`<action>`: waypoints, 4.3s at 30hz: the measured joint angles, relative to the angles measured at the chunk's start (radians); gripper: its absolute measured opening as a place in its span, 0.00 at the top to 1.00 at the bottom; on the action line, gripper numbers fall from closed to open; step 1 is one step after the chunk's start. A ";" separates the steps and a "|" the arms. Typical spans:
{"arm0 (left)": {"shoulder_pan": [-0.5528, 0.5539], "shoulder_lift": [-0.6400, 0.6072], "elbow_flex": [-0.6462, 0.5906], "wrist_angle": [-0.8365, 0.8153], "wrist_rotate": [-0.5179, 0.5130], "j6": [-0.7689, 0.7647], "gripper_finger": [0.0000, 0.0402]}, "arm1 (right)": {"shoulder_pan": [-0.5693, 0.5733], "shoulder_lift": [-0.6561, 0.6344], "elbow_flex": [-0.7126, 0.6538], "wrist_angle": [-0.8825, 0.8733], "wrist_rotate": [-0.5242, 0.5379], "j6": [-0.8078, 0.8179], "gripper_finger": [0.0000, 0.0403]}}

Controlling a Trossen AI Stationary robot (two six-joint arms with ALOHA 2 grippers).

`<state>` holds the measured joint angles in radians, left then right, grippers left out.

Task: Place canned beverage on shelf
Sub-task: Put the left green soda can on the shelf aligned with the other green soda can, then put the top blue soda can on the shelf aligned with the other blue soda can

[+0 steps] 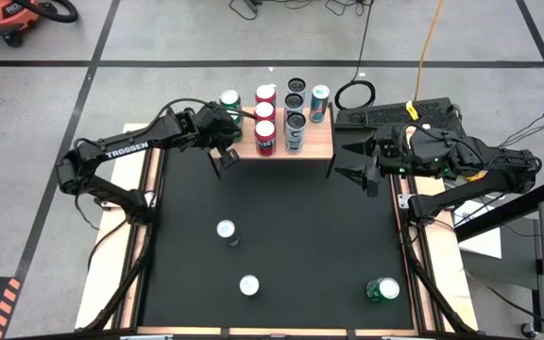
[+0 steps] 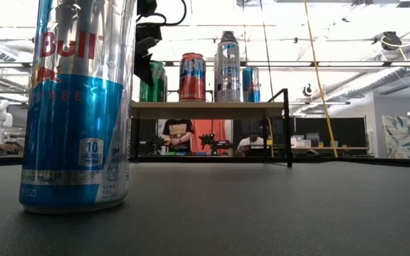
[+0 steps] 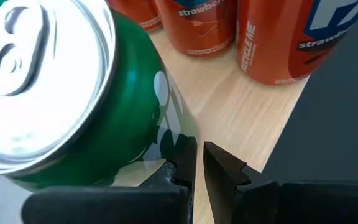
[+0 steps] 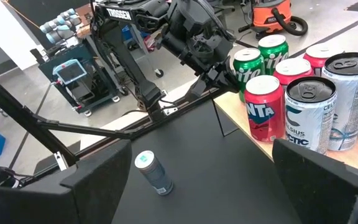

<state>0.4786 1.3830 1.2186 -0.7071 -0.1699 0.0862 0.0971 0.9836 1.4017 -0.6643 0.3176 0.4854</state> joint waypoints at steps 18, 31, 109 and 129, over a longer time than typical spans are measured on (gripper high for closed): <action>0.039 0.001 0.000 0.026 -0.023 0.006 0.92 | 0.000 0.000 0.000 0.000 0.000 0.000 0.09; -0.028 -0.049 0.001 0.007 0.086 -0.112 0.92 | 0.000 0.000 0.000 0.000 0.000 0.000 0.09; -0.748 0.085 -0.112 -0.185 0.069 -0.551 0.02 | 0.096 0.146 0.000 -0.109 -0.367 0.237 0.09; -0.747 0.085 -0.117 -0.149 0.083 -0.542 0.41 | 0.124 0.231 0.000 0.010 -0.322 0.227 0.09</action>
<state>-0.2680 1.4685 1.1011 -0.8558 -0.0864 -0.4561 0.2211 1.2148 1.4017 -0.6544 -0.0041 0.7125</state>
